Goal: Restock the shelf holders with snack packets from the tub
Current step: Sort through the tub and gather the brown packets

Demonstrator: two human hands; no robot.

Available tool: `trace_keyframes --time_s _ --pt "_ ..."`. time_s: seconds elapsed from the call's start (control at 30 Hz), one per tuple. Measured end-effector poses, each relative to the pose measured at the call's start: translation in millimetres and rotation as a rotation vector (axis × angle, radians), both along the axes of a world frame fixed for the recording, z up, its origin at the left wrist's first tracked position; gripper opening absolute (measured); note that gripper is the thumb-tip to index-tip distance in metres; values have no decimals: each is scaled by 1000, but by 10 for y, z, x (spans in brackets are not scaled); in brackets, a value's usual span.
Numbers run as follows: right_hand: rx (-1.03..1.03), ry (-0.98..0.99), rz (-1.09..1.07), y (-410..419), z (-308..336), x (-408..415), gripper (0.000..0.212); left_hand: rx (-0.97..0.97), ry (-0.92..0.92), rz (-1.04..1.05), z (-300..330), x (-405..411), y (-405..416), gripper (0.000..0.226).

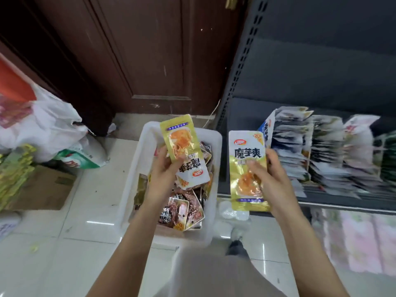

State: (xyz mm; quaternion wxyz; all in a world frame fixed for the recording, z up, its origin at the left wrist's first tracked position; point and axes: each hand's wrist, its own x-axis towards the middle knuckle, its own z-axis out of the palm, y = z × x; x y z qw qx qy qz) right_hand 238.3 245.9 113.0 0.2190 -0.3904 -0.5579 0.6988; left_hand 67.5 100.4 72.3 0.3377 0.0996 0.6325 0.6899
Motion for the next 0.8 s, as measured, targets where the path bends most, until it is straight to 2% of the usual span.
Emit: trace_keyframes --time_s 0.13,0.33,0.47,0.57,0.63,0.7,0.73,0.8 --pt "78 64 -145 352 252 539 18 62 98 -100 397 419 467 15" --pt "227 137 -362 1029 534 1455 31 106 195 -212 795 1113 1305 9" --pt "255 146 -441 1440 584 2020 39 163 343 -268 1010 1432 1827 7" --pt "199 173 -467 1684 559 2317 39 17 469 -316 1064 1561 2146 6" --pt "170 186 -464 1787 525 2431 39 -113 391 -324 1047 1640 2302 13" --pt "144 196 -471 1846 481 2496 39 -184 111 -342 997 1702 2382 24" --pt "137 198 -471 1867 459 2516 39 -197 14 -370 975 1733 2386 38" --pt "127 197 -459 1914 408 2548 39 -232 71 -460 929 1793 2333 73"
